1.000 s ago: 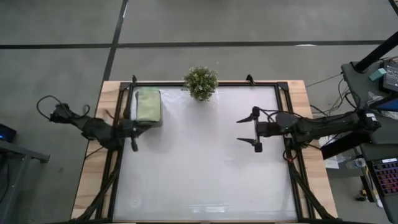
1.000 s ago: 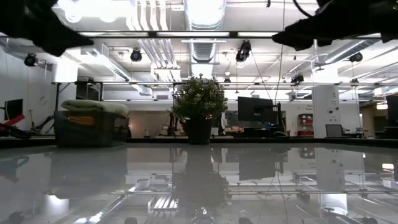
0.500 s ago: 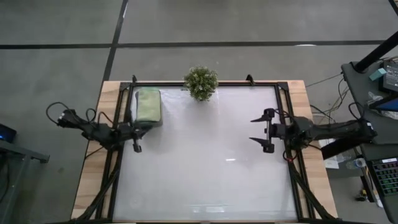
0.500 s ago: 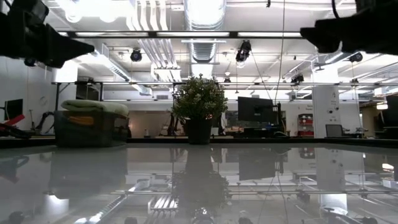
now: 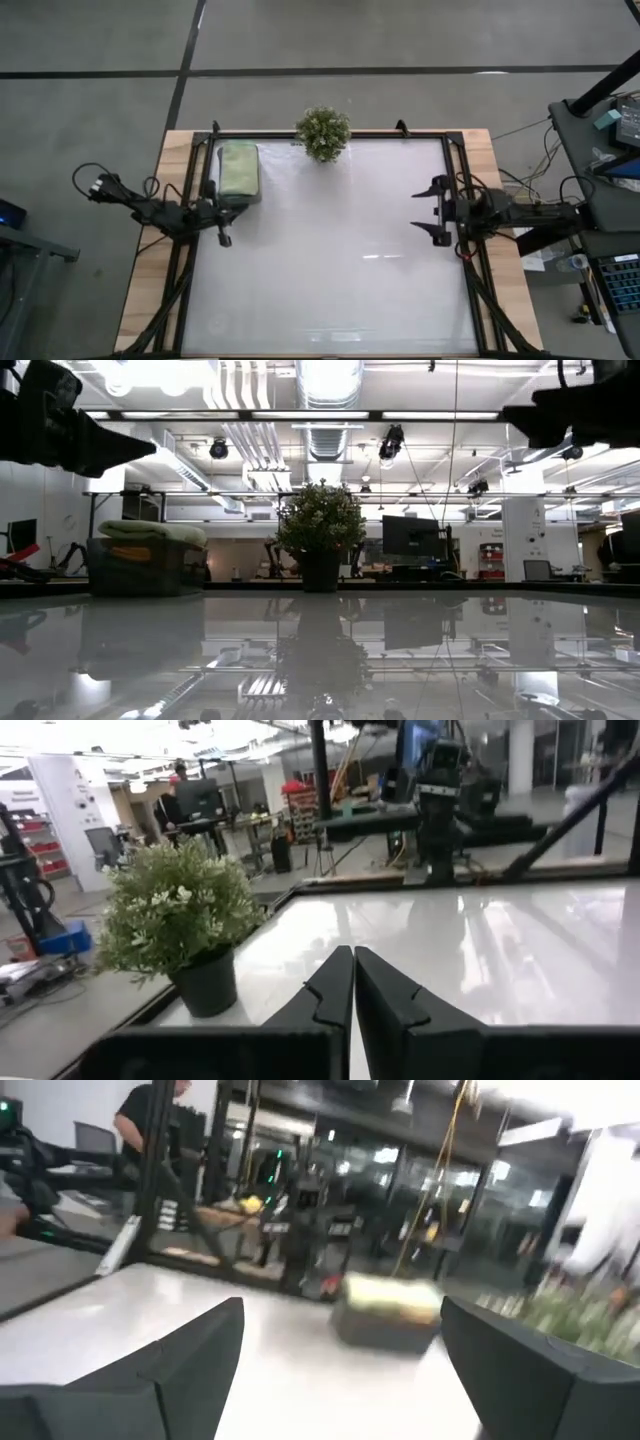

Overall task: Fold microfiber towels
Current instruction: Return to Home Position

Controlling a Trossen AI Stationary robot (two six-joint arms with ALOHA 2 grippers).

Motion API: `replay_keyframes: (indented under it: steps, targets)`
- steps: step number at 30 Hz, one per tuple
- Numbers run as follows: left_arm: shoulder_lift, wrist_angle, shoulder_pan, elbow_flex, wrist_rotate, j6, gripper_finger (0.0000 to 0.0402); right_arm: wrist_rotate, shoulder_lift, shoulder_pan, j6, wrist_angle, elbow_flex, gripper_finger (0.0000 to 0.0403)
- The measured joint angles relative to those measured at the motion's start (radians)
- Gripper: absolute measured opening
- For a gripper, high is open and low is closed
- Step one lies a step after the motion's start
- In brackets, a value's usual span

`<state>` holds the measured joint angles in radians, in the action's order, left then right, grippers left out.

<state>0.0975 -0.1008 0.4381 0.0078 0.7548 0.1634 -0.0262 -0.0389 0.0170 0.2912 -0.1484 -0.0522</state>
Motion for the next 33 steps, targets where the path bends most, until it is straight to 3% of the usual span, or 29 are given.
replay_keyframes:
  steps: [5, 17, 33]
  targets:
    - [0.024, 0.027, 0.0, 0.0, 0.011, 0.003, 0.0, 0.042, -0.007, 0.0, -0.18, 0.154, 0.021, 0.0325]
    - [0.086, 0.028, 0.0, 0.0, 0.011, 0.002, 0.0, 0.053, -0.101, -0.002, -0.187, 0.17, 0.01, 0.0325]
    - [0.139, 0.028, 0.0, -0.001, 0.01, 0.002, 0.0, 0.053, -0.1, -0.002, -0.186, 0.171, 0.01, 0.0325]
